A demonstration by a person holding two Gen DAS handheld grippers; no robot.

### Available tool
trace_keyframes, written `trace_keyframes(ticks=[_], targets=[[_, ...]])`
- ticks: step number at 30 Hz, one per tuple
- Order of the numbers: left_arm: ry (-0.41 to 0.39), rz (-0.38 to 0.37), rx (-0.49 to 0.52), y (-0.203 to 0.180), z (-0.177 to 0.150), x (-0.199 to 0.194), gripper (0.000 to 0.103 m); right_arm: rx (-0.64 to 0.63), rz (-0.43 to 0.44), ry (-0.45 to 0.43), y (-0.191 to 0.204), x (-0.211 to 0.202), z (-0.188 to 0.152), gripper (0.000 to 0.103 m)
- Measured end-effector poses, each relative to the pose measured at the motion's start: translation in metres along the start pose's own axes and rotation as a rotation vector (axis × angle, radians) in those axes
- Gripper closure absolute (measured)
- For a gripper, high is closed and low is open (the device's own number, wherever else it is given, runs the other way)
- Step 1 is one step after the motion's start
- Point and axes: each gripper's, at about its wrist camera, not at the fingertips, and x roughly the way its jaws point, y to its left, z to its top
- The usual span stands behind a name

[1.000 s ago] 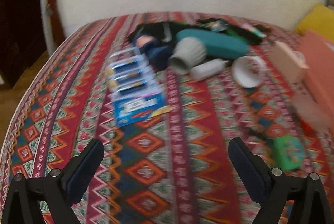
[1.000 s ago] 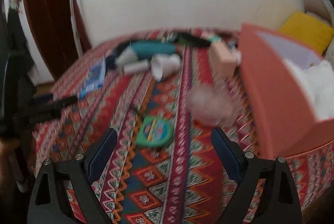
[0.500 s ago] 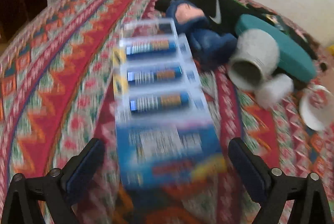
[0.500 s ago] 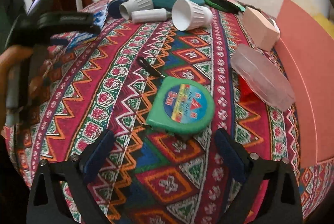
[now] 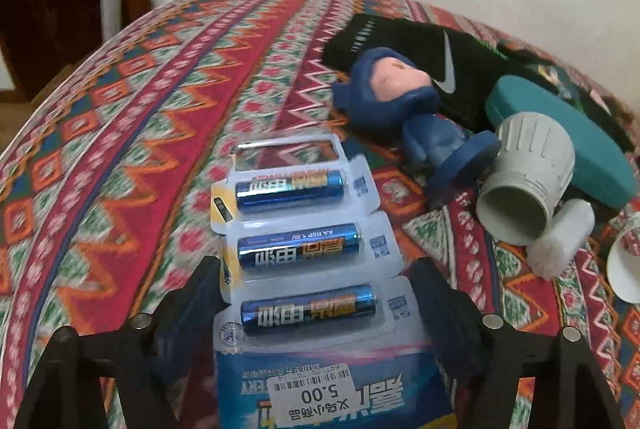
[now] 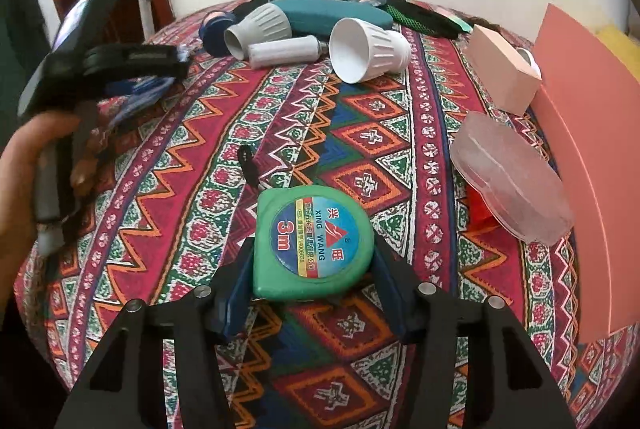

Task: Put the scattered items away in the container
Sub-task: 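Grasp the green tape measure with the right gripper while the left grasps the battery pack, then drop the tape measure and battery pack into the pink box, opening both grippers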

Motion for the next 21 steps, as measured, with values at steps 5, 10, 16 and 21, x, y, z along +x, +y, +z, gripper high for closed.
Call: trace_keyframes(ticks=[5, 10, 16, 21], targets=[[-0.027, -0.049, -0.069, 0.014, -0.012, -0.041, 0.023, 0.023, 0.072, -0.025, 0.007, -0.017, 0.003, 0.045], [-0.105, -0.075, -0.052, 0.014, -0.028, -0.101, 0.023, -0.007, 0.074, -0.108, 0.017, -0.048, 0.002, 0.045], [-0.171, -0.131, -0.038, 0.025, -0.042, -0.161, 0.023, -0.003, 0.065, -0.195, 0.014, -0.083, 0.002, 0.045], [-0.207, -0.173, -0.024, 0.016, -0.041, -0.192, 0.023, 0.01, 0.036, -0.295, 0.003, -0.116, 0.006, 0.045]])
